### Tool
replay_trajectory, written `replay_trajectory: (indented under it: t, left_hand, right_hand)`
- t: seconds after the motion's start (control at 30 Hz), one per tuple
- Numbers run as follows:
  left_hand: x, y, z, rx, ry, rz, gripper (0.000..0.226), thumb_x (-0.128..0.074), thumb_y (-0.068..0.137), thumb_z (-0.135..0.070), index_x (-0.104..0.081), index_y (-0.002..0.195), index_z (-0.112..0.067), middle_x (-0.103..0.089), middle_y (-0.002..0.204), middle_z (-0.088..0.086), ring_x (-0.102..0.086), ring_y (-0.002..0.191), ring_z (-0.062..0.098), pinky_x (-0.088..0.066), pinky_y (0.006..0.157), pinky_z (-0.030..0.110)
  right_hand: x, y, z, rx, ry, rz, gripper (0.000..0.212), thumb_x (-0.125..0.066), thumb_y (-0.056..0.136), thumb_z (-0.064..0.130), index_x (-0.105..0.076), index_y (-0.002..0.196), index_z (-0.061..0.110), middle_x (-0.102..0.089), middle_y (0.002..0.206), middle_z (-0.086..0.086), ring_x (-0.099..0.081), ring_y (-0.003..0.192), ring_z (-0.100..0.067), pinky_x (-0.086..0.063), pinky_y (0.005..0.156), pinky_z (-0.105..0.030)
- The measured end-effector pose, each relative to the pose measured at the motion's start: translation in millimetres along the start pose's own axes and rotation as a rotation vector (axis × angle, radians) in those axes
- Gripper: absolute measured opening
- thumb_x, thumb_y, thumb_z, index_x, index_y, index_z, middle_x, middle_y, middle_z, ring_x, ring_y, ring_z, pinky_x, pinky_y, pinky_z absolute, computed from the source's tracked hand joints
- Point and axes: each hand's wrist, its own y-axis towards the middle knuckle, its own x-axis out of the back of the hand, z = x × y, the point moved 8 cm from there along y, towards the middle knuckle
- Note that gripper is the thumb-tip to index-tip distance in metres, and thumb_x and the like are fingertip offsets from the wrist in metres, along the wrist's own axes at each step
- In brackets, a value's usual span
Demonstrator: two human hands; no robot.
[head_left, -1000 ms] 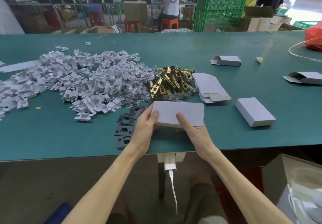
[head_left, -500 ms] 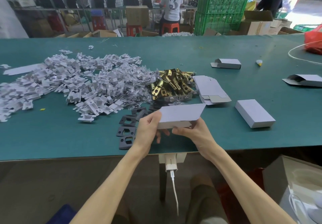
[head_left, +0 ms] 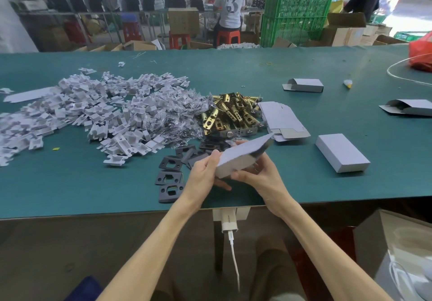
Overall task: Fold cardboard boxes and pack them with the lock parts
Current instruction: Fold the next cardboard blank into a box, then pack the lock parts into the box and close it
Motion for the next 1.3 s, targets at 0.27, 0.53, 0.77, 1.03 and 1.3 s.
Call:
replay_trajectory:
  t: [0.27, 0.53, 0.77, 1.03, 1.3]
  left_hand:
    - [-11, -4, -12, -0.087, 0.024, 0.065, 0.045, -0.049, 0.100, -0.048, -0.072, 0.121, -0.015, -0.075, 0.113, 0.007, -0.071, 0.104, 0.021, -0.062, 0.081, 0.033]
    - [-4, -4, -17, -0.191, -0.026, 0.029, 0.040, -0.078, 0.089, -0.029, -0.068, 0.125, -0.015, -0.075, 0.121, 0.004, -0.070, 0.116, 0.021, -0.056, 0.093, 0.028]
    - [11, -1, -2, -0.064, -0.136, -0.130, 0.043, -0.066, 0.092, -0.042, -0.066, 0.124, -0.014, -0.077, 0.116, 0.006, -0.071, 0.113, 0.028, -0.061, 0.087, 0.032]
    - [26, 0, 3, -0.056, -0.283, -0.283, 0.050, -0.039, 0.108, -0.051, -0.057, 0.130, -0.010, -0.075, 0.100, 0.011, -0.073, 0.071, 0.026, -0.051, 0.044, 0.027]
    - [31, 5, 7, -0.057, -0.333, -0.366, 0.051, -0.033, 0.111, -0.047, -0.046, 0.134, -0.004, -0.068, 0.105, 0.021, -0.069, 0.075, 0.025, -0.044, 0.049, 0.026]
  right_hand:
    - [9, -2, -4, 0.005, 0.033, -0.118, 0.047, -0.076, 0.083, 0.033, -0.058, 0.126, 0.027, -0.072, 0.114, 0.011, -0.068, 0.107, -0.011, -0.056, 0.084, -0.022]
    - [2, -3, 4, 0.075, -0.115, -0.058, 0.047, -0.077, 0.084, 0.029, -0.064, 0.129, 0.022, -0.073, 0.116, 0.004, -0.068, 0.108, -0.018, -0.058, 0.090, -0.031]
    - [2, 0, -4, 0.016, -0.253, -0.051, 0.048, -0.076, 0.085, 0.041, -0.061, 0.129, 0.028, -0.071, 0.116, 0.009, -0.068, 0.104, -0.010, -0.059, 0.090, -0.031]
    - [5, 1, -10, -0.016, -0.221, -0.080, 0.027, -0.073, 0.091, 0.030, -0.070, 0.116, 0.019, -0.076, 0.103, 0.004, -0.071, 0.098, -0.014, -0.059, 0.085, -0.034]
    - [-2, 2, -9, -0.021, -0.274, -0.070, 0.017, -0.066, 0.098, 0.022, -0.070, 0.114, 0.019, -0.075, 0.099, 0.002, -0.071, 0.096, -0.016, -0.060, 0.081, -0.033]
